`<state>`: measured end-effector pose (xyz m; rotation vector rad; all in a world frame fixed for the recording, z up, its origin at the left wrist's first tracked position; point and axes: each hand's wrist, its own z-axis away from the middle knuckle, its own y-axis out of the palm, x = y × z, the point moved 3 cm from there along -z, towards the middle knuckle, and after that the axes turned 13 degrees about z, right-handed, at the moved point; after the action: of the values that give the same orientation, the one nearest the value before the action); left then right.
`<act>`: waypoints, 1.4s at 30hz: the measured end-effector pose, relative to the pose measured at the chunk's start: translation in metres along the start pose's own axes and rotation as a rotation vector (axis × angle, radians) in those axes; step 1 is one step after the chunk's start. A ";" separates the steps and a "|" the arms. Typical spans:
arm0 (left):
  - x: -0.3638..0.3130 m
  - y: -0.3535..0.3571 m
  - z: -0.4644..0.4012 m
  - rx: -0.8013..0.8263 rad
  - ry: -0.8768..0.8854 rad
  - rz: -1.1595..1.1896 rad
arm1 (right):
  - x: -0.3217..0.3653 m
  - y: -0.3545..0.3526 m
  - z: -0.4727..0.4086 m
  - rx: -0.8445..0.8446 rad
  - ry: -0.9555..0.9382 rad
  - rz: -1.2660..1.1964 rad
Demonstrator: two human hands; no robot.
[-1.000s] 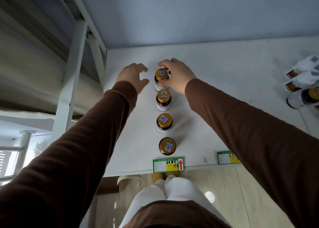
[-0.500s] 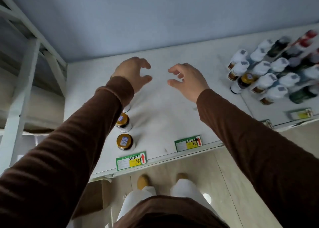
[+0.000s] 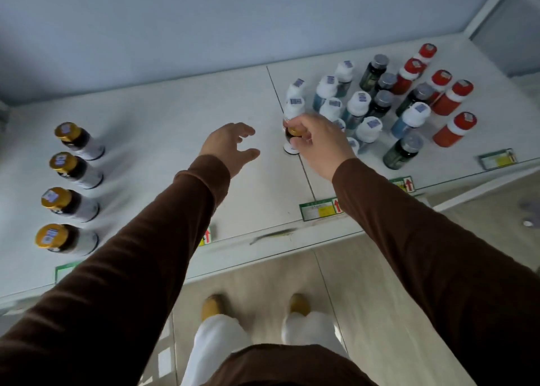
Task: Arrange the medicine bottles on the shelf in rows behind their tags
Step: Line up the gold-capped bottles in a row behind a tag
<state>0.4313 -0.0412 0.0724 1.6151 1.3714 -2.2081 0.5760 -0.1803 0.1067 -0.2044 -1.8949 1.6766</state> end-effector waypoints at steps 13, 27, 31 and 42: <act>0.006 0.100 -0.053 -0.013 -0.095 -0.011 | -0.032 0.016 -0.054 0.189 -0.177 0.254; -0.017 0.067 -0.031 0.252 -0.228 1.102 | -0.041 -0.031 -0.077 0.140 0.030 -0.364; -0.027 0.052 -0.020 0.329 -0.283 1.340 | -0.028 -0.038 -0.077 0.123 0.075 -0.562; -0.014 -0.028 -0.009 0.081 -0.138 0.911 | 0.044 -0.034 -0.081 0.148 -0.143 -0.582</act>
<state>0.4292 -0.0242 0.0996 1.6023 0.3558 -1.7503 0.5916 -0.0963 0.1551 0.4941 -1.6950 1.4371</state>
